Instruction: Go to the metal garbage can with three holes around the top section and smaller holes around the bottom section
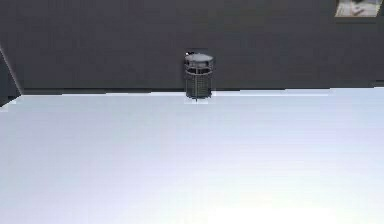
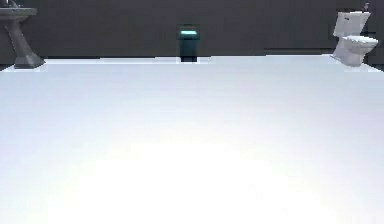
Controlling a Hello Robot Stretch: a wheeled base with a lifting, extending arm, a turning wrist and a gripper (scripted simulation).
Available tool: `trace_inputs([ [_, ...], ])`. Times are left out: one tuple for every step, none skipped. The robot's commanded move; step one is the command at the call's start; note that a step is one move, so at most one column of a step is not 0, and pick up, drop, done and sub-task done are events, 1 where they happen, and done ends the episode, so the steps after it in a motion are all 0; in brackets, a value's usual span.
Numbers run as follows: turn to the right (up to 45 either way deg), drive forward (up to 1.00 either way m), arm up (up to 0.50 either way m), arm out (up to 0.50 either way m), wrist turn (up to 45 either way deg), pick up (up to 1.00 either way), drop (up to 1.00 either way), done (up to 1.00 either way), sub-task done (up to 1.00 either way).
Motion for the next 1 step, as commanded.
trace_inputs([
  [0.0,1.0,0.0,0.0,0.0,0.0,0.0,0.0,0.0],
])
